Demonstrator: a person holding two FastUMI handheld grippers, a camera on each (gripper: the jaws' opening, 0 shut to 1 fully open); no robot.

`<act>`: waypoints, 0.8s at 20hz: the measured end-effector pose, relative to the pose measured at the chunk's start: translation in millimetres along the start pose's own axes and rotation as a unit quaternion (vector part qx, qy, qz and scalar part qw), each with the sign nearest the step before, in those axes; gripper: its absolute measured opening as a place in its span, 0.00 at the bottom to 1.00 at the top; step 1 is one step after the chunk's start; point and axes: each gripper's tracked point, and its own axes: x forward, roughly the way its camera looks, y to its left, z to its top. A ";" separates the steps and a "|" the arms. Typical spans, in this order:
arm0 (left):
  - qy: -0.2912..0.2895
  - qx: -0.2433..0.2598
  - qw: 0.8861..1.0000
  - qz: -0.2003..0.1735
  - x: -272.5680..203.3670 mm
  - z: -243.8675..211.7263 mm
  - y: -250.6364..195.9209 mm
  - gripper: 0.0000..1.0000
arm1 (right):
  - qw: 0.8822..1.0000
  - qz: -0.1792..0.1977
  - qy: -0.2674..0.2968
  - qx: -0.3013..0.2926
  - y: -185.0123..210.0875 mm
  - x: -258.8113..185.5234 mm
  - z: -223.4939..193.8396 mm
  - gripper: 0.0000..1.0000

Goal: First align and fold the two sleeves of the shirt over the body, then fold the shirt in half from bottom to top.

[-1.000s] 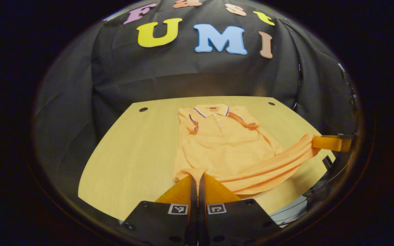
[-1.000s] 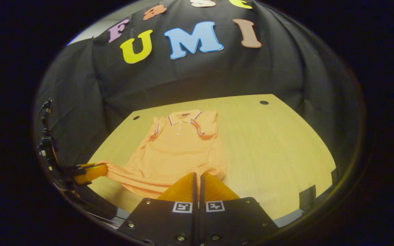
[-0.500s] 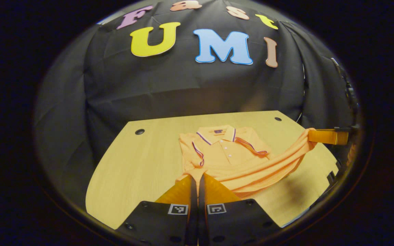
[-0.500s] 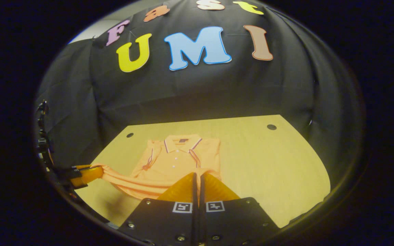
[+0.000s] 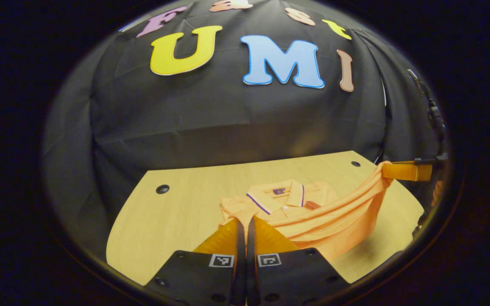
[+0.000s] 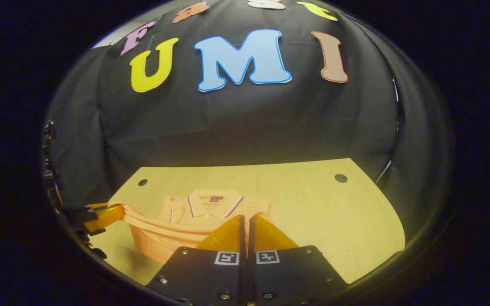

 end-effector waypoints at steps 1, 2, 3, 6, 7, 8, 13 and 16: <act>-0.003 -0.001 1.000 -0.003 11.4 2.9 0.1 0.06 | 1.000 -0.005 0.000 -0.002 -1.3 10.0 3.3 0.00; -0.005 -0.003 1.000 -0.004 22.5 6.0 1.5 0.06 | 1.000 -0.011 -0.001 -0.006 -3.1 19.5 7.6 0.00; -0.008 -0.003 1.000 -0.007 35.8 8.8 3.3 0.06 | 1.000 -0.016 -0.001 -0.010 -4.7 30.1 9.7 0.00; -0.011 -0.009 1.000 -0.012 68.5 11.7 5.9 0.06 | 0.999 -0.032 -0.005 -0.018 -9.1 56.8 18.7 0.00; -0.011 -0.010 1.000 -0.012 78.7 13.6 6.5 0.06 | 0.999 -0.036 -0.007 -0.019 -9.6 64.8 21.7 0.00; -0.011 -0.010 1.000 -0.011 87.2 13.7 7.4 0.06 | 0.999 -0.039 -0.008 -0.021 -9.5 72.9 23.8 0.00; -0.030 -0.003 1.000 -0.003 117.7 20.6 12.3 0.06 | 0.998 -0.051 -0.010 -0.026 -12.9 109.6 26.0 0.00; -0.034 0.006 0.999 0.002 130.6 15.9 13.2 0.06 | 0.998 -0.058 -0.008 -0.030 -16.2 130.9 19.9 0.00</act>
